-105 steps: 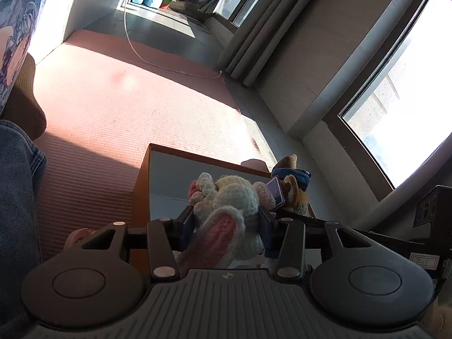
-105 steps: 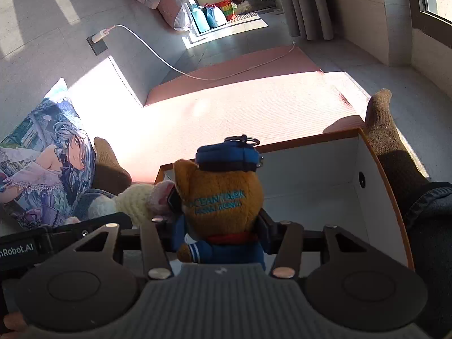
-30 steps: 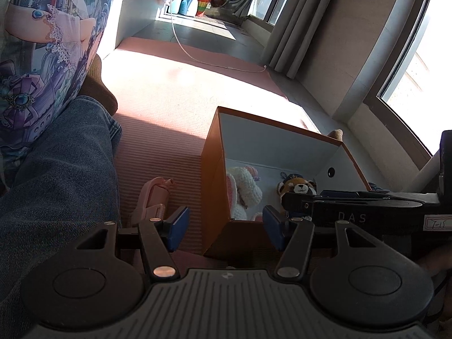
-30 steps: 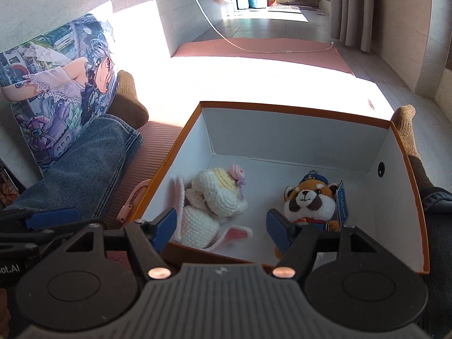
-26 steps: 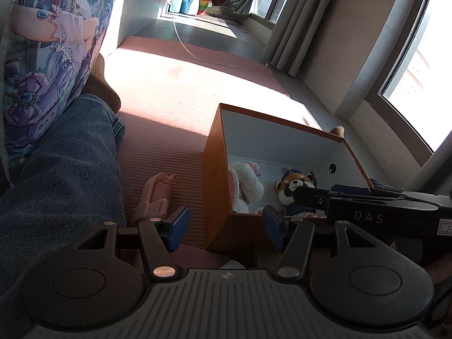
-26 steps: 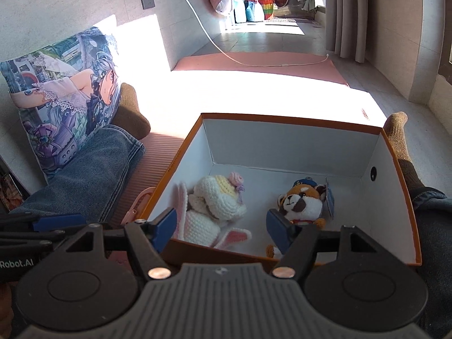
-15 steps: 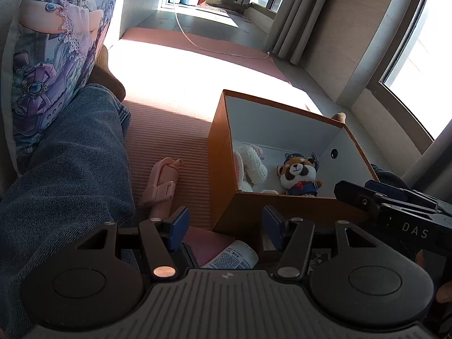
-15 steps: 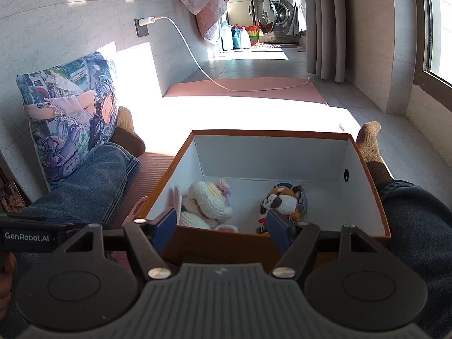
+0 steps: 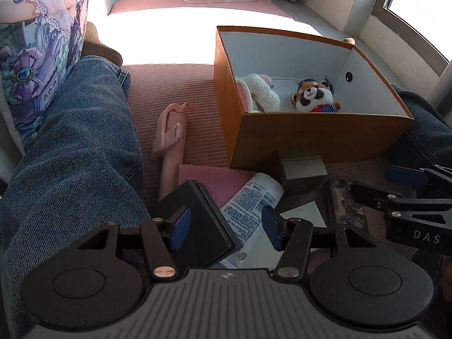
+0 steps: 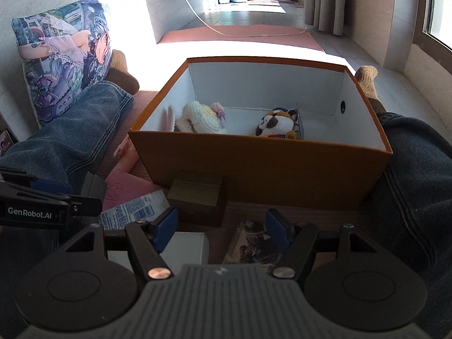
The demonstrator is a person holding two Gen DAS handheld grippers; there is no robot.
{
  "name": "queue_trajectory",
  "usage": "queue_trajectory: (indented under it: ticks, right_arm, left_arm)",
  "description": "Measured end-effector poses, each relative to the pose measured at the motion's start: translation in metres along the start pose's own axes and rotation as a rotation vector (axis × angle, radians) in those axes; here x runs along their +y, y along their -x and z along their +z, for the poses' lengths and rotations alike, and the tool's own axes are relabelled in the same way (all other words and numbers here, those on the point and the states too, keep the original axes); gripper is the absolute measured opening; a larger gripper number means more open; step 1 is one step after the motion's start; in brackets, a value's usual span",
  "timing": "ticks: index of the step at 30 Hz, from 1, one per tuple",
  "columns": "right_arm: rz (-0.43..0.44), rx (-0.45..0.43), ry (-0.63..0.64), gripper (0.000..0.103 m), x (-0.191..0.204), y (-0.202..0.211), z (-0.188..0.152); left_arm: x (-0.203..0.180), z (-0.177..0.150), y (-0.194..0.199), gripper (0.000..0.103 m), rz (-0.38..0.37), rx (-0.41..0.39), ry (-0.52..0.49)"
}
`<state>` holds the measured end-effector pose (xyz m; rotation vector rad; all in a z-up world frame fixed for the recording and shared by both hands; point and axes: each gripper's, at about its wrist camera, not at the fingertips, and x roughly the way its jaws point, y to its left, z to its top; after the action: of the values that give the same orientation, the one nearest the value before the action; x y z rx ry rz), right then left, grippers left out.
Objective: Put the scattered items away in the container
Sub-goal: 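Withdraw both tools from the shoebox back over the remaining items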
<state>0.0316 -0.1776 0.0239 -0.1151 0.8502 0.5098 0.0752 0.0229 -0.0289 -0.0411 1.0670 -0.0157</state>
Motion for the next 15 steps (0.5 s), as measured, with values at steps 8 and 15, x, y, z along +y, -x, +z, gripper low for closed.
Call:
queue_trajectory:
  ticks: [8, 15]
  right_arm:
    - [-0.006, 0.032, 0.001, 0.072, 0.001, -0.006, -0.003]
    - [-0.015, 0.048, -0.003, 0.072, 0.002, -0.009, -0.004]
  left_arm:
    - [-0.022, -0.008, -0.018, 0.066, 0.168, 0.041, -0.150]
    - [-0.025, -0.011, -0.023, 0.069, 0.189, 0.050, -0.182]
